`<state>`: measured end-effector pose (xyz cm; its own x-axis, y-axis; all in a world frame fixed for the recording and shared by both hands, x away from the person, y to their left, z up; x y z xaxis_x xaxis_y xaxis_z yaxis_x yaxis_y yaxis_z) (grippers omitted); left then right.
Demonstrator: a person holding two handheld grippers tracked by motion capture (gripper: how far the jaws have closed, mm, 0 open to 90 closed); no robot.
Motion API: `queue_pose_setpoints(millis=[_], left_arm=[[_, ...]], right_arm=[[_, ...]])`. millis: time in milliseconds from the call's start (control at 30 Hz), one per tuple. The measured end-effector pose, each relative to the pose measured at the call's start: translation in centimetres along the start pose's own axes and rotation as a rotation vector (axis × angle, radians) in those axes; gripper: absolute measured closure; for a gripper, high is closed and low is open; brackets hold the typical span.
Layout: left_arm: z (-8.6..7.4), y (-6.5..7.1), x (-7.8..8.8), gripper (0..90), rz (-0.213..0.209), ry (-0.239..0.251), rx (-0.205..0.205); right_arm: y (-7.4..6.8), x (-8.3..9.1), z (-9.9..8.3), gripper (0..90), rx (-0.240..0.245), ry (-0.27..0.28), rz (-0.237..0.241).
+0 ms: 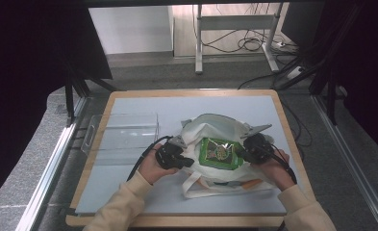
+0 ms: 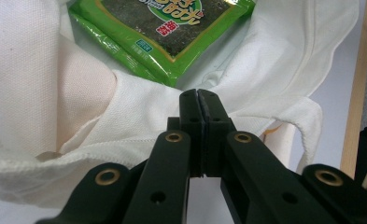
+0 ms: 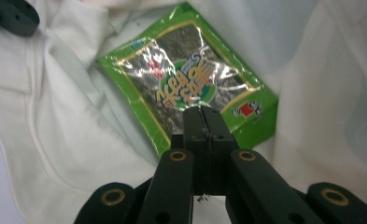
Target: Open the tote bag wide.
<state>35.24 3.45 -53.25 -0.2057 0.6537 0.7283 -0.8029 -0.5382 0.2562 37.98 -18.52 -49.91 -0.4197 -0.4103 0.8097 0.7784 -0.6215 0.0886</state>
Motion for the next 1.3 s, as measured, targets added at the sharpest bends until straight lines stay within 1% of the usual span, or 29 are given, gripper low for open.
queue_pose_setpoints(millis=[233, 400, 567, 733, 867, 967, 1167, 1233, 1300], left_arm=[[0.0, 0.0, 0.0, 90.0, 0.002, -0.003, 0.001], [0.0, 0.0, 0.0, 90.0, 0.001, -0.002, 0.000], [-0.1, 0.0, 0.0, 90.0, 0.001, -0.003, -0.001], [-0.1, 0.0, 0.0, 90.0, 0.000, -0.004, 0.001], [-0.1, 0.0, 0.0, 90.0, 0.001, -0.001, 0.003], [-0.1, -0.1, -0.1, 90.0, 0.003, -0.004, 0.000], [-0.1, 0.0, -0.2, 90.0, 0.003, -0.006, 0.002], [-0.2, 0.0, -0.2, 90.0, 0.004, -0.006, 0.002], [-0.2, 0.0, -0.1, 90.0, 0.004, -0.006, 0.003]], right_arm=[[0.1, -0.3, -0.8, 89.1, 0.001, -0.041, -0.010], [-0.1, -0.9, -1.3, 89.1, 0.002, -0.082, 0.001], [-0.6, -1.0, -1.7, 89.1, 0.015, -0.111, 0.014], [-1.4, -0.6, -2.7, 89.2, 0.024, -0.137, 0.027], [-1.9, -0.4, -3.7, 89.1, 0.044, -0.172, 0.036], [-2.3, -0.4, -4.7, 89.2, 0.045, -0.197, 0.050], [-2.9, -0.8, -5.6, 89.2, 0.038, -0.194, 0.054], [-3.0, -0.8, -5.6, 89.2, 0.052, -0.195, 0.045], [-3.0, -0.8, -5.6, 89.2, 0.053, -0.196, 0.044]])
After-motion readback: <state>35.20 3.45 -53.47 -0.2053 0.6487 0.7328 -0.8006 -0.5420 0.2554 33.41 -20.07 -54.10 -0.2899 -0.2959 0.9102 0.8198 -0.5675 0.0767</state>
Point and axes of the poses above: each handheld gripper's, and its own axes: x roughly backward along the jaws, z roughly out of its top, y roughly to its right, the point moved 7 cm from there along -x, roughly forward along the jaws, and after that the axes turned 6 degrees about x, right-handed, at the moved point
